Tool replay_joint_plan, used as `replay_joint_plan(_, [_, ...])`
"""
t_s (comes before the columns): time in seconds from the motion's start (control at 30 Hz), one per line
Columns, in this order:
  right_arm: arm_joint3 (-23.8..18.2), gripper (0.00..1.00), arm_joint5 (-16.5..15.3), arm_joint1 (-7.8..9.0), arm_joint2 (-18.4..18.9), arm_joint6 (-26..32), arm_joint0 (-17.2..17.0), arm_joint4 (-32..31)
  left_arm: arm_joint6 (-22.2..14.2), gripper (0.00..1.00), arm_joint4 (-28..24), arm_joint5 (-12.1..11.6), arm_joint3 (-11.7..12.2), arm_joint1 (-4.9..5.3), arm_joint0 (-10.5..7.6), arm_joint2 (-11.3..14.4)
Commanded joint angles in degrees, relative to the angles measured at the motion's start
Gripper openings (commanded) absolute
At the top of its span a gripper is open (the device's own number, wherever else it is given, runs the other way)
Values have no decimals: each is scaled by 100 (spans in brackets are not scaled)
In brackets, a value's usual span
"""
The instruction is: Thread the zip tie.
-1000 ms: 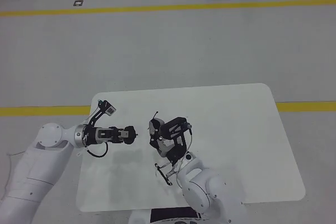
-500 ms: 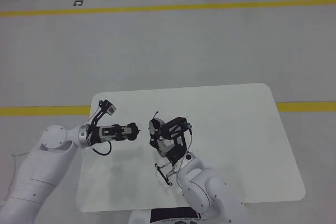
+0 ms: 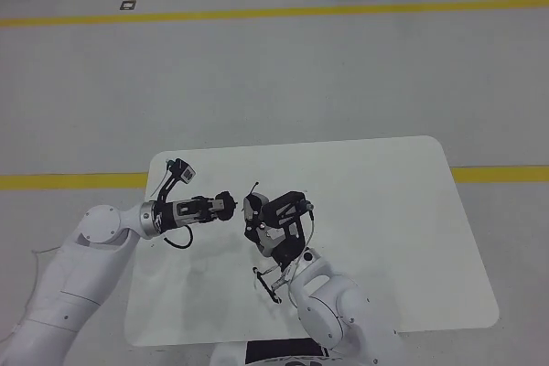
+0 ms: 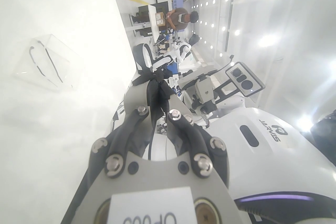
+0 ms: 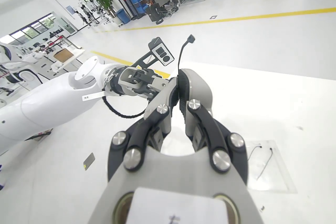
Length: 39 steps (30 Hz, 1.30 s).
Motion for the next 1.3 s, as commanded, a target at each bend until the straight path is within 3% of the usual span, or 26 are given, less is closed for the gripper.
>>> replay_joint_plan(0.0, [0, 0, 0, 0, 0, 0, 0, 0, -1, 0, -2, 0, 0, 0, 0, 0])
replay_joint_plan(0.53, [84, 0, -16, 11, 14, -82, 38, 16, -1, 0, -2, 0, 0, 0, 0, 0])
replay_joint_plan(0.97, [442, 0, 401, -21, -259, -317, 298, -147, -1, 0, -2, 0, 0, 0, 0, 0])
replay_joint_plan(1.27, [479, 0, 375, -15, -258, -373, 301, -161, -1, 0, -2, 0, 0, 0, 0, 0])
